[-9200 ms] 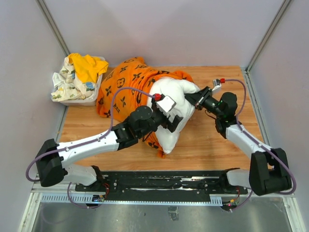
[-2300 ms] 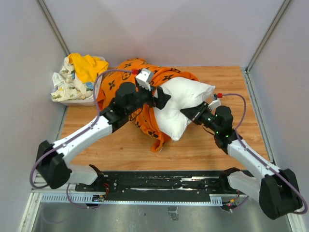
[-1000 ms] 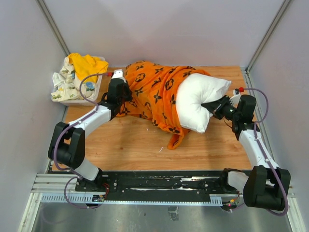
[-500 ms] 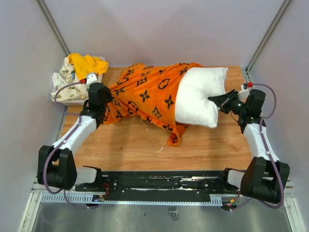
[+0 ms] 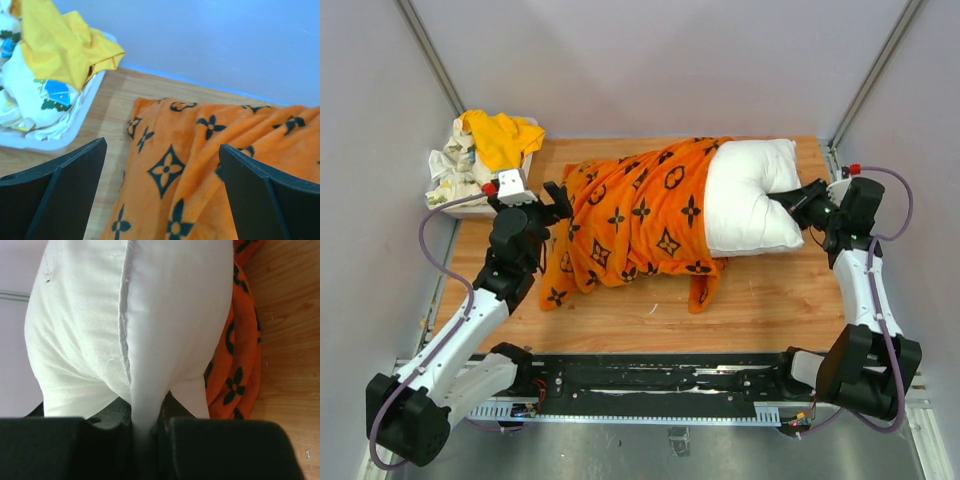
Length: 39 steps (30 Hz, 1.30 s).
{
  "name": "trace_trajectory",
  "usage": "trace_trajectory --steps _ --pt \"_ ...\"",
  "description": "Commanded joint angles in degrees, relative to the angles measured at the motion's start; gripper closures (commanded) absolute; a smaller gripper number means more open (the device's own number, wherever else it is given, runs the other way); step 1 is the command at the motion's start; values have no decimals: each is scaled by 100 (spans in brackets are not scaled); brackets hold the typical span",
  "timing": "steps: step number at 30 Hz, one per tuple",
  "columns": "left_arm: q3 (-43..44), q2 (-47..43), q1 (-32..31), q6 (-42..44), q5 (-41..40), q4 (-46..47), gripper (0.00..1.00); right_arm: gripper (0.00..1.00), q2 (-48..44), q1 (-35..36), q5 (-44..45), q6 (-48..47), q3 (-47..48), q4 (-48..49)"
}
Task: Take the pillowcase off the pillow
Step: Remove the pillow from the pillowcase.
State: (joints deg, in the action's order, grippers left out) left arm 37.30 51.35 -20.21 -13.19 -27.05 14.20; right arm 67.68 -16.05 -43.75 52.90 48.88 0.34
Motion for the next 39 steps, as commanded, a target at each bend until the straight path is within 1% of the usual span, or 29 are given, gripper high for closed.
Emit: trace_trajectory --steps 1,2,4,5,7,9,11,13,15,16,17,18,19,20,21,22,23,24,25,27,33,39 --pt "485 264 -124 433 119 234 1 99 53 135 131 -629 560 53" --pt "743 487 -126 420 29 52 1 99 52 154 133 -737 630 -67" --pt "1364 1301 -117 618 -18 -352 1 99 72 299 220 -1077 841 -390" --pt "1704 1773 -111 679 31 -487 1 99 103 440 285 -1359 974 -600" --pt "2482 2802 -73 641 401 -861 1 99 216 773 357 -1688 1223 -892" --pt "3222 3737 -64 507 954 -1073 1 99 346 1052 365 -1912 1375 -1078" --pt "3893 4538 -59 445 1922 -1143 1 99 437 1198 323 -2012 1431 -1175" --pt "4589 5147 -67 502 2842 -1442 1 99 465 1235 279 -2043 1412 -1197" --pt "5001 5549 -73 590 3486 -1652 1 99 443 1237 304 -2129 1428 -1283" --pt "5010 5606 -71 636 3661 -1586 1 99 421 1236 344 -2179 1436 -1327" --pt "4875 5591 -74 640 3723 -1436 5 99 399 1240 387 -2210 1433 -1362" --pt "4716 5545 -73 593 3641 -1274 12 99 377 1237 407 -2232 1431 -1377" --pt "4523 5465 -67 568 3567 -1137 23 99 359 1236 415 -2240 1409 -1378" --pt "4362 5387 -48 559 3551 -1024 37 99 346 1236 419 -2232 1384 -1364" --pt "4158 5313 -11 528 3517 -918 68 99 345 1236 410 -2225 1368 -1347" --pt "4035 5243 20 484 3453 -889 85 99 345 1236 399 -2219 1351 -1336" --pt "3958 5192 53 476 3404 -895 96 99 343 1236 386 -2217 1348 -1333" --pt "3865 5139 98 459 3333 -900 99 99 342 1236 378 -2216 1345 -1322" --pt "3730 5071 143 415 3199 -878 100 99 342 1234 367 -2214 1337 -1311" --pt "3395 4878 281 266 2978 -698 100 99 343 1223 367 -2212 1357 -1295" --pt "2274 4309 972 -406 2802 -3 100 99 74 1056 478 -2121 1207 -1267" --pt "1628 4031 1275 -798 1807 258 100 99 -110 729 485 -1900 968 -1055"
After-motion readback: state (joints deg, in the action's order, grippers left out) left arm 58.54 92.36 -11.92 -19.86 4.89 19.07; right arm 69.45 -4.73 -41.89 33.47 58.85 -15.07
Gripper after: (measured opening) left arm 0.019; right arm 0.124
